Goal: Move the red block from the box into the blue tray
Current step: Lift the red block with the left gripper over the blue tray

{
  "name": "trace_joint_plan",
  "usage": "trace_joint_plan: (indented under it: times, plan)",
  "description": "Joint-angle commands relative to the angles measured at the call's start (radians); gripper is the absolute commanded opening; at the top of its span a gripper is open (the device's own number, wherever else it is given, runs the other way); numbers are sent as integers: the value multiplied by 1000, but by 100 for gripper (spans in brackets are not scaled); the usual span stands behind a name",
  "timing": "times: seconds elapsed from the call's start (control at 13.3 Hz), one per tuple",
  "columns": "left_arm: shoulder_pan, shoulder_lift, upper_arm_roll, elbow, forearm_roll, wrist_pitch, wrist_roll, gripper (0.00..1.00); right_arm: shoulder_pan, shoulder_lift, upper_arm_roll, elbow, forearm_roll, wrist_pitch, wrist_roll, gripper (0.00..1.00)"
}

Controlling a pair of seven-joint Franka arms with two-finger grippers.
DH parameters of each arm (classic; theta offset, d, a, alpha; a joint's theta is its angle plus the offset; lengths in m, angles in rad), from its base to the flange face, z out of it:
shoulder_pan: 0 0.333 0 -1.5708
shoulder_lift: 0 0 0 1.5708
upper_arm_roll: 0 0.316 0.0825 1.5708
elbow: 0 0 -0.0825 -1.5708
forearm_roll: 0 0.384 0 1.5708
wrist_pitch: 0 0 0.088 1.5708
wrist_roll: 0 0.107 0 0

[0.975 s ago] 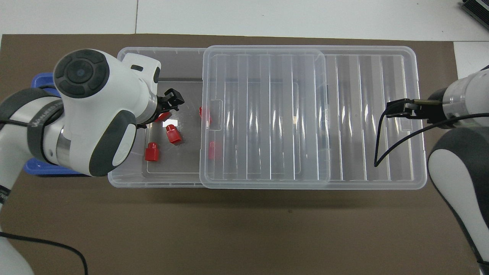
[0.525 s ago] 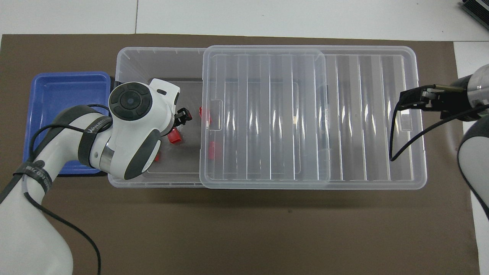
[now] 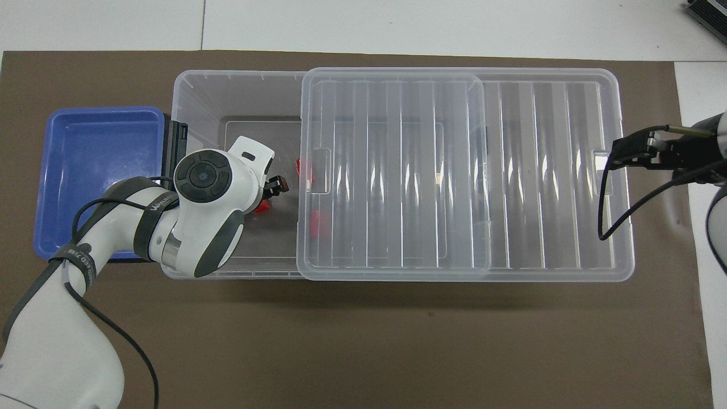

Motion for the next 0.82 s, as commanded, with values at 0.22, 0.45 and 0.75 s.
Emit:
trace_joint_plan:
  times: [0.22, 0.45, 0.75]
  plan:
    - [10, 16, 3, -47, 20, 100, 75, 97, -29, -7, 3, 2, 15, -22, -24, 100]
    - [9, 19, 3, -42, 15, 92, 67, 54, -27, -7, 3, 2, 15, -22, -22, 100]
    - [12, 16, 1, -12, -11, 2, 67, 0, -29, -7, 3, 2, 15, -24, -22, 100]
